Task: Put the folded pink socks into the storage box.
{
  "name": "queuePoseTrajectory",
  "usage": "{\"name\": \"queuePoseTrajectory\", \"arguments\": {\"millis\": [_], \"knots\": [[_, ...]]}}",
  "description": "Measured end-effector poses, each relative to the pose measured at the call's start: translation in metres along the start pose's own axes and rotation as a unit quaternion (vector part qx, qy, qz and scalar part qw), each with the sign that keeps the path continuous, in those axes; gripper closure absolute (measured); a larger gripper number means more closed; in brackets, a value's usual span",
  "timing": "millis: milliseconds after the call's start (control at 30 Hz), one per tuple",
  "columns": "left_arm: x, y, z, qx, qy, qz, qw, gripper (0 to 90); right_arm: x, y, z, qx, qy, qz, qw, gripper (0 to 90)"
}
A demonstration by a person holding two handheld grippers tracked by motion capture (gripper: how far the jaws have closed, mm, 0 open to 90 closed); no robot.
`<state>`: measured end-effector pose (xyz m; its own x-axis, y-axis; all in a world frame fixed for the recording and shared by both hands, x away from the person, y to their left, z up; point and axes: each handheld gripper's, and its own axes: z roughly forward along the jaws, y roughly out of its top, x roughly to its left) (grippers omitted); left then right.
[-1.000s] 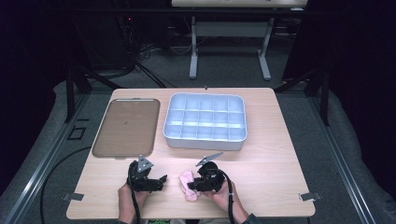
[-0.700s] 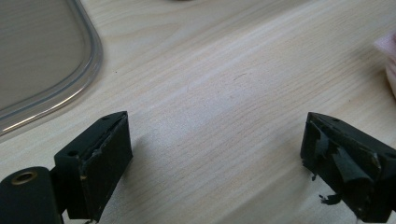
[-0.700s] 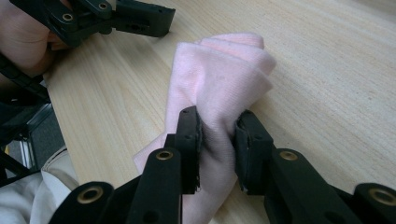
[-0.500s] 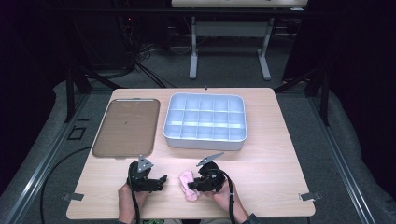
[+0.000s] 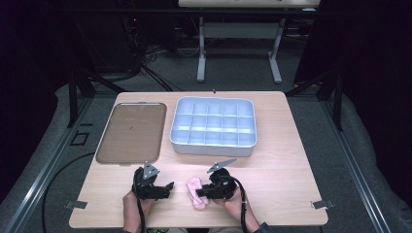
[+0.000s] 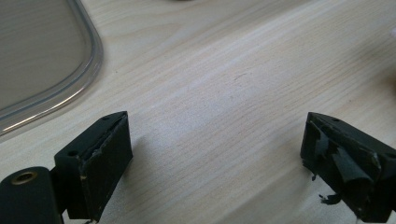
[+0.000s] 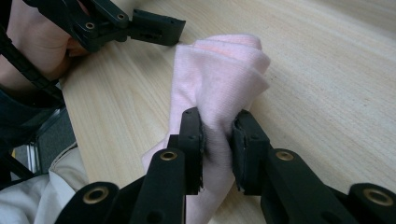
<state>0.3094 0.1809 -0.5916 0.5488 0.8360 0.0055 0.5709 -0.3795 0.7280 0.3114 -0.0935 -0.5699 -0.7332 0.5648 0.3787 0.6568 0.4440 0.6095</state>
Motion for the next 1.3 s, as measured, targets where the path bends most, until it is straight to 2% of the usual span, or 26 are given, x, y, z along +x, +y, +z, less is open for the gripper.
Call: {"name": "queuePoseTrajectory", "arguments": {"millis": [400, 433, 500, 533, 567, 800, 867, 933, 1300], "knots": [[0.0, 0.0, 0.0, 0.0, 0.0, -0.001, 1.0, 8.9, -0.003, 0.001, -0.023, -0.032, -0.022, -0.002, 0.9992, 75.6], [0.0, 0.0, 0.0, 0.0, 0.0, -0.001, 1.0, 8.9, -0.006, 0.001, -0.025, -0.037, -0.001, -0.002, 0.9993, 75.6], [0.0, 0.0, 0.0, 0.0, 0.0, -0.001, 1.0, 8.8, -0.007, 0.0, -0.028, -0.045, -0.01, -0.001, 0.9989, 75.6], [0.0, 0.0, 0.0, 0.0, 0.0, 0.0, 1.0, 8.9, -0.006, 0.001, -0.03, -0.037, -0.036, -0.001, 0.9987, 75.6], [0.0, 0.0, 0.0, 0.0, 0.0, 0.0, 1.0, 8.9, -0.007, 0.0, -0.032, -0.038, -0.04, -0.002, 0.9985, 75.6], [0.0, 0.0, 0.0, 0.001, 0.003, -0.003, 1.0, 7.6, -0.014, -0.001, -0.045, -0.051, -0.066, 0.004, 0.9965, 75.5], [0.0, 0.0, 0.001, 0.005, 0.003, -0.003, 1.0, 5.9, -0.016, -0.001, -0.049, -0.056, -0.072, 0.004, 0.9958, 75.5], [-0.001, 0.001, 0.002, 0.01, 0.001, -0.002, 0.9999, 0.6, -0.019, -0.002, -0.053, -0.061, -0.078, 0.007, 0.9951, 75.5], [0.0, 0.001, 0.002, 0.012, -0.002, 0.003, 0.9999, 0.2, -0.029, -0.005, -0.07, -0.075, -0.116, 0.017, 0.9903, 75.5]]}}
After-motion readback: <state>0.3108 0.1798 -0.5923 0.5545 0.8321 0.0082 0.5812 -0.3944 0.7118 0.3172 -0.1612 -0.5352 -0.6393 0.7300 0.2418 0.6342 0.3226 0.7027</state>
